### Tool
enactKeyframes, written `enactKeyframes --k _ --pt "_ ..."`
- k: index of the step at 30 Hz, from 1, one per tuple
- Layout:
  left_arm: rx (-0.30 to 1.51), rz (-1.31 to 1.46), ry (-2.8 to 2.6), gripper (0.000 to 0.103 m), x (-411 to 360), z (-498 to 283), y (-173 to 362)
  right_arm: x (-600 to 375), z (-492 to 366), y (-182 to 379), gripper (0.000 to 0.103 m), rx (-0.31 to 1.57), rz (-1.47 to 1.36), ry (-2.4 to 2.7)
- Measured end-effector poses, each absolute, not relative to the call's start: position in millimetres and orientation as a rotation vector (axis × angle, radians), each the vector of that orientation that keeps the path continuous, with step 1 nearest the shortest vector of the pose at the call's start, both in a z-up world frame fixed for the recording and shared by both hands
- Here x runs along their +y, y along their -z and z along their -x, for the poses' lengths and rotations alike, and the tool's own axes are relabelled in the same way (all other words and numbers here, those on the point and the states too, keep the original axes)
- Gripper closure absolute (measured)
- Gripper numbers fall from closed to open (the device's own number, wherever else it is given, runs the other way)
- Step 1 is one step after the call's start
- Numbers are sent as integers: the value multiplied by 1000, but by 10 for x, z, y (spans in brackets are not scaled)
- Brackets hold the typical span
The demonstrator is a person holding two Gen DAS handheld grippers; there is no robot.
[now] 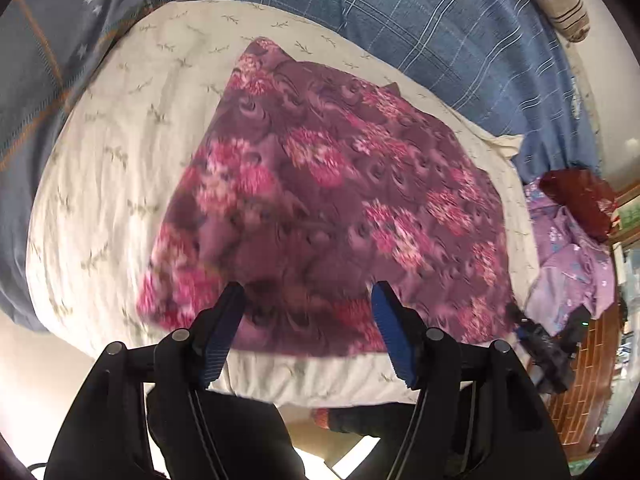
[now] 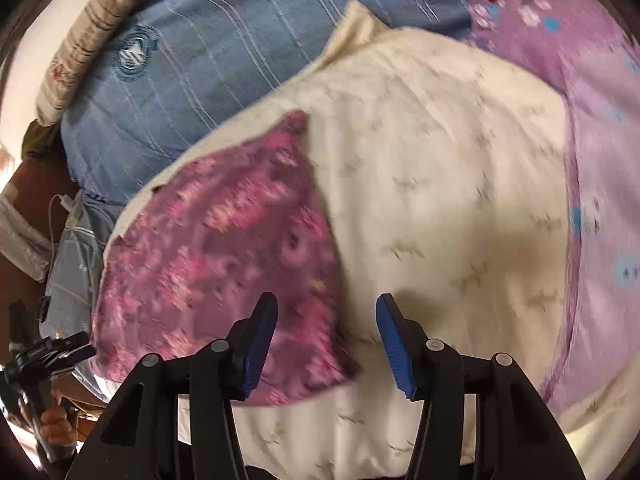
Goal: Fold small clothes
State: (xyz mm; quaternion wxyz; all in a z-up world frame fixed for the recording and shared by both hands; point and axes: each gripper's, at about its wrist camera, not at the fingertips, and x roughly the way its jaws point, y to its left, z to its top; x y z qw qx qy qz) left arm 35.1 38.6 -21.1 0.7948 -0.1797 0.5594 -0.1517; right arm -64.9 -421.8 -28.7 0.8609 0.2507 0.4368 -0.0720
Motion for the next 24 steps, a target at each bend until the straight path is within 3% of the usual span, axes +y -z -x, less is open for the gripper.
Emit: enactKeyframes --k 1,3,8,11,12,17,20,24 --pt "1208 368 317 37 357 -323 215 -4212 671 364 49 930 -545 136" --pt "1221 311 286 37 298 -315 278 -4158 684 412 93 921 -539 108" --pt "1286 292 223 37 274 -379 550 -4111 756 232 93 847 -484 128" --pt "1282 311 253 37 306 -347 531 -4102 707 494 85 939 -449 172" --pt "1277 331 286 37 349 -330 483 -4078 721 457 76 925 -429 183" --pt "1157 510 340 36 853 -395 164 -4061 757 77 72 833 -409 213" --pt "1137 610 262 28 1138 -672 159 -3948 663 -130 58 761 -408 145" --pt "1187 761 268 28 1221 -982 353 -3555 280 -193 58 759 -355 21"
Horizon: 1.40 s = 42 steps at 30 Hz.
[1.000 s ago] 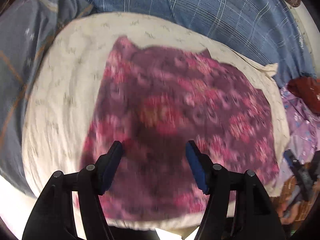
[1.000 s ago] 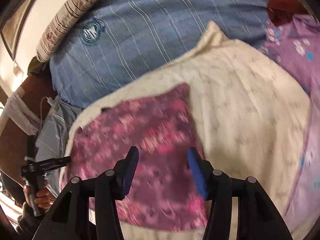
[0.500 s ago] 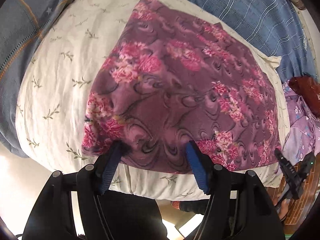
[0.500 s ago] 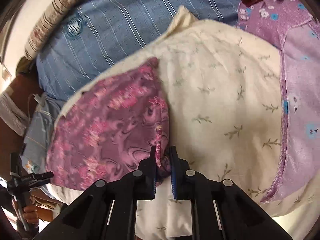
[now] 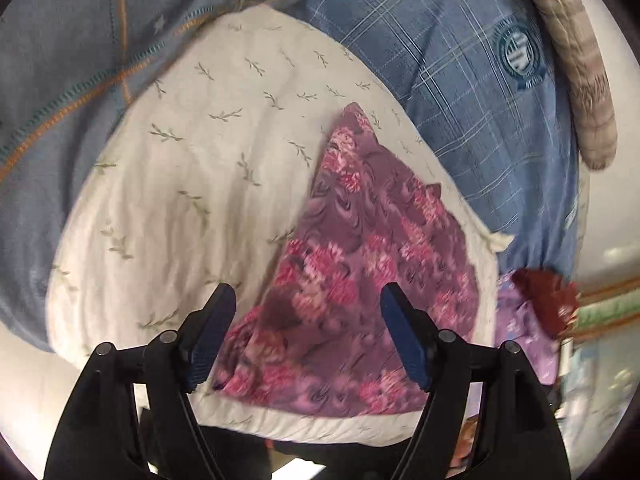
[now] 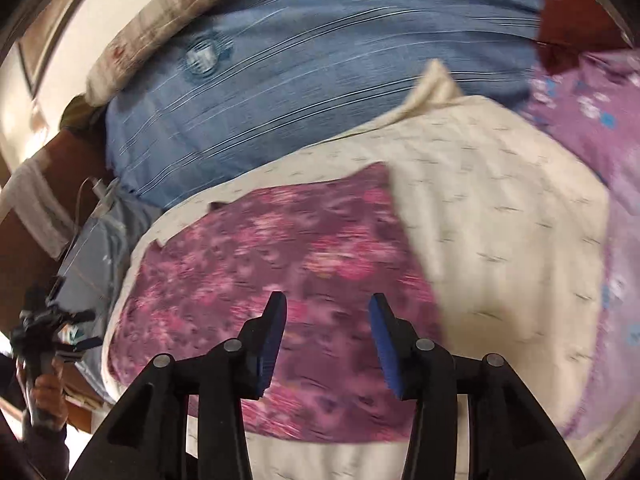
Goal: Fold small clothes
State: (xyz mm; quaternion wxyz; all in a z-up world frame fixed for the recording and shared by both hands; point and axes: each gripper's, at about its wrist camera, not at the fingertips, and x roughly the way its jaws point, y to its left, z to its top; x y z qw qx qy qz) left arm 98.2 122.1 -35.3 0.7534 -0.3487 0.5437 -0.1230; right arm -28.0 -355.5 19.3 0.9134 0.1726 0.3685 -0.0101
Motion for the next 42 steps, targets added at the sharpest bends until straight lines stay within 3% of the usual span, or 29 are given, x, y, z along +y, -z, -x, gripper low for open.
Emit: enactKeyframes --k 8,9,10,13,15,19,21,22,23,24,25,32,42 --pt "1271 676 227 28 975 -1302 632 -2902 -262 155 55 746 -253 -76" --pt "1271 671 229 25 962 -1285 666 -2886 -323 342 53 790 -222 -62" --pt "1244 661 248 14 922 -1263 642 -2895 -330 451 53 806 -208 -62" --pt "1260 581 316 0 692 -1228 607 -2750 -177 503 48 692 -80 -70" --pt "1261 505 347 0 508 -1204 592 -2721 -186 500 41 696 -82 -82" --pt "1256 493 413 1 323 -1147 545 -2693 -159 502 39 689 -66 -83" --pt "1263 524 416 15 309 -1150 540 -2709 -156 504 38 686 -69 -87" --pt "1264 538 411 29 330 -1137 529 -2708 -170 508 38 686 -68 -89" --pt "1261 555 400 49 368 -1112 500 -2705 -192 515 37 686 -68 -90" --pt "1256 566 400 61 395 -1085 461 -2702 -185 515 37 684 -67 -92" --pt "1249 576 411 86 412 -1069 408 -2700 -214 523 37 685 -67 -94" --pt "1139 491 494 87 -3 -953 -254 -2706 -199 516 36 682 -68 -98" --pt "1139 275 704 97 -1675 -1034 -844 -2963 199 453 36 667 -236 -166"
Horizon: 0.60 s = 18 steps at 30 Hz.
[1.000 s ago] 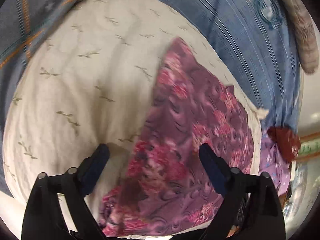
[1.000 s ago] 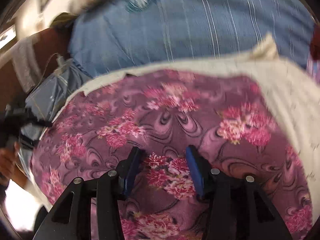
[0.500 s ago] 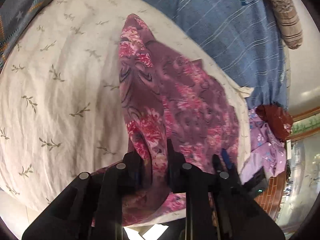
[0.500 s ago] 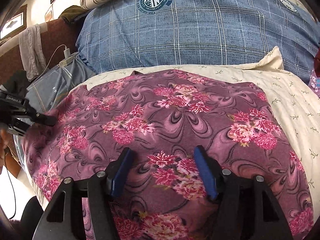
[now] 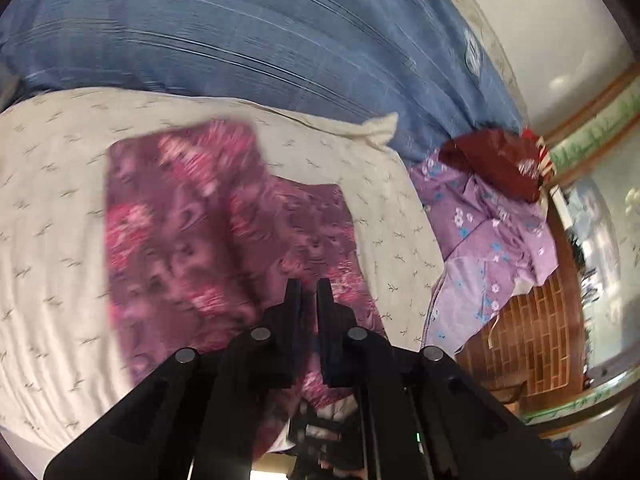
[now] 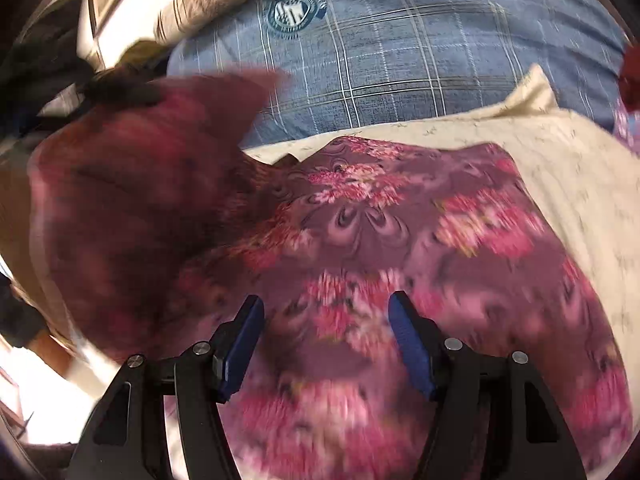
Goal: Fold small clothes
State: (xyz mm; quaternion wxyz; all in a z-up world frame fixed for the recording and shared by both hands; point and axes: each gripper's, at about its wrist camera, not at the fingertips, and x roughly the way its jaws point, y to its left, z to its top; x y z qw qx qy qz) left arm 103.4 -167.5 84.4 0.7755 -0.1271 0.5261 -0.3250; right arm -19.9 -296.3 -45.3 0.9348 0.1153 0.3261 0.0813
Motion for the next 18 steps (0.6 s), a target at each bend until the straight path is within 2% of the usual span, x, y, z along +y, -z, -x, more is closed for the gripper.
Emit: enactKeyframes --k 3,6,9,10,12,13,14,18 --pt "1183 163 650 97 -2118 -1128 -665 -3134 454 526 36 633 -266 -189" --pt "1314 224 609 97 -2222 -1249 -401 -3263 505 549 36 633 -326 -236" --pt "1291 242 577 97 -2043 -1256 -526 -3320 506 565 36 625 -363 -258" --pt "1274 219 553 93 -1964 -1270 -589 -3324 500 563 36 625 -364 -261" --pt "1243 171 499 73 -1754 -1342 -745 -3354 500 563 36 629 -381 -274" --pt "1236 156 474 46 -1672 -1371 -781 -3386 504 556 36 638 -402 -284" --pt "1228 137 441 28 -1568 -1439 -827 -3423 507 545 36 651 -426 -294" --pt "1286 109 368 25 -1365 -1720 -756 -3642 575 448 34 685 -574 -315"
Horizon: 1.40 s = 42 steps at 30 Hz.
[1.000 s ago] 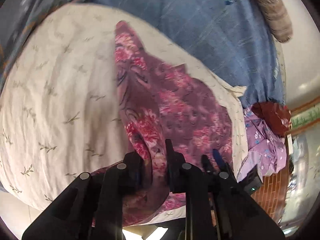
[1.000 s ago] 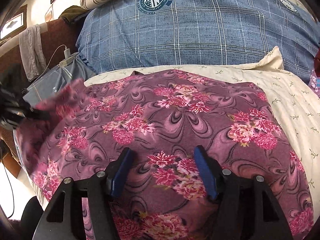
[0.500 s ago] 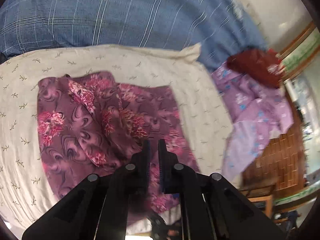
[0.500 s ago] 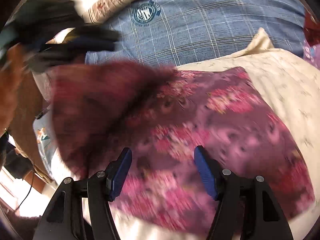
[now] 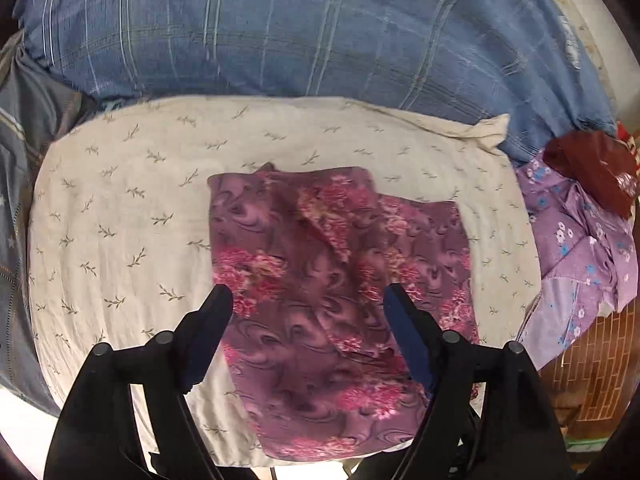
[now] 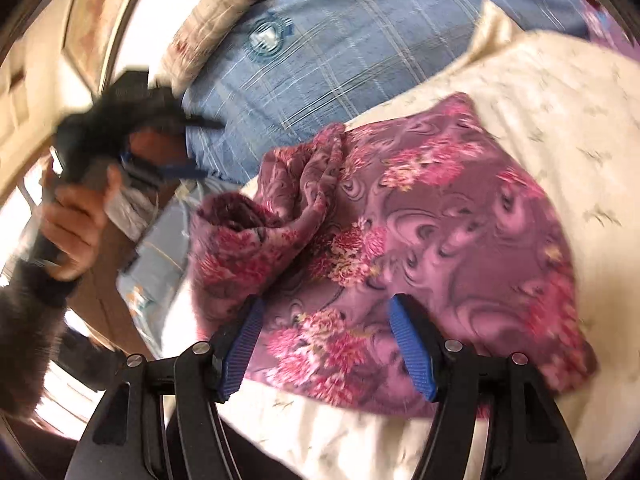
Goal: Fold small clothes
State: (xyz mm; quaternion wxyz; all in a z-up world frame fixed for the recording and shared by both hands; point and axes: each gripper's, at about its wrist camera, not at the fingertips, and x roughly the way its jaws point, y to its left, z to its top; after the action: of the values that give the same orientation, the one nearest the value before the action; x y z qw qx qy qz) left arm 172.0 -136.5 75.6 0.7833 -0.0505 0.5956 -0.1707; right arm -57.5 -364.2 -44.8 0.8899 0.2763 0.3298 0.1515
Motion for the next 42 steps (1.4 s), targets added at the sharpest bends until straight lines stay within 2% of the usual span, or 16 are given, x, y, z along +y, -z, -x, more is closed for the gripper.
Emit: enactKeyframes --k 2,5,10,18,19,20,21,22,23,24,28,33,35,38,40,42 --pt "1372 178 387 25 -1376 -1876 -579 -3705 614 374 33 666 -627 -338" --pt "1444 183 369 25 -1556 -1995 -338 -3645 561 213 21 641 -677 -392" --pt "1480 131 389 25 -1954 -2084 -160 -3359 212 195 18 730 -636 -438" --pt "1488 -192 329 25 -2485 -2088 80 -2980 -115 322 19 809 -576 -464" --pt "1484 -209 322 30 -2500 -2067 108 -2959 -102 343 21 811 -571 -458" --pt "1468 -224 312 48 -2504 -2040 115 -2955 -118 365 31 816 -564 -441" --pt "1452 -234 305 56 -2512 -2011 113 -2956 -110 388 53 822 -556 -421" --pt "1437 -235 305 72 -2495 -1981 92 -2965 -128 414 65 835 -558 -415" --pt "1424 -210 312 88 -2444 -1945 42 -2990 -132 428 77 842 -569 -417" --pt "1415 -152 330 93 -2367 -1902 -26 -3005 -126 424 81 838 -579 -422" --pt "1338 74 432 93 -2127 -1642 -463 -3077 57 233 82 765 -603 -465" --pt "1267 15 587 92 -2710 -1252 -845 -3419 553 -64 83 621 -607 -404" --pt "1270 -16 631 91 -3060 -1161 -772 -3655 745 -59 83 586 -621 -331" --pt "1365 -14 649 91 -3494 -1150 -345 -3991 859 188 82 624 -698 -224" --pt "1438 0 619 91 -3605 -1152 -108 -4184 863 534 78 717 -770 -150" --pt "1428 76 649 91 -3510 -1127 -184 -4267 870 751 72 783 -834 -152"
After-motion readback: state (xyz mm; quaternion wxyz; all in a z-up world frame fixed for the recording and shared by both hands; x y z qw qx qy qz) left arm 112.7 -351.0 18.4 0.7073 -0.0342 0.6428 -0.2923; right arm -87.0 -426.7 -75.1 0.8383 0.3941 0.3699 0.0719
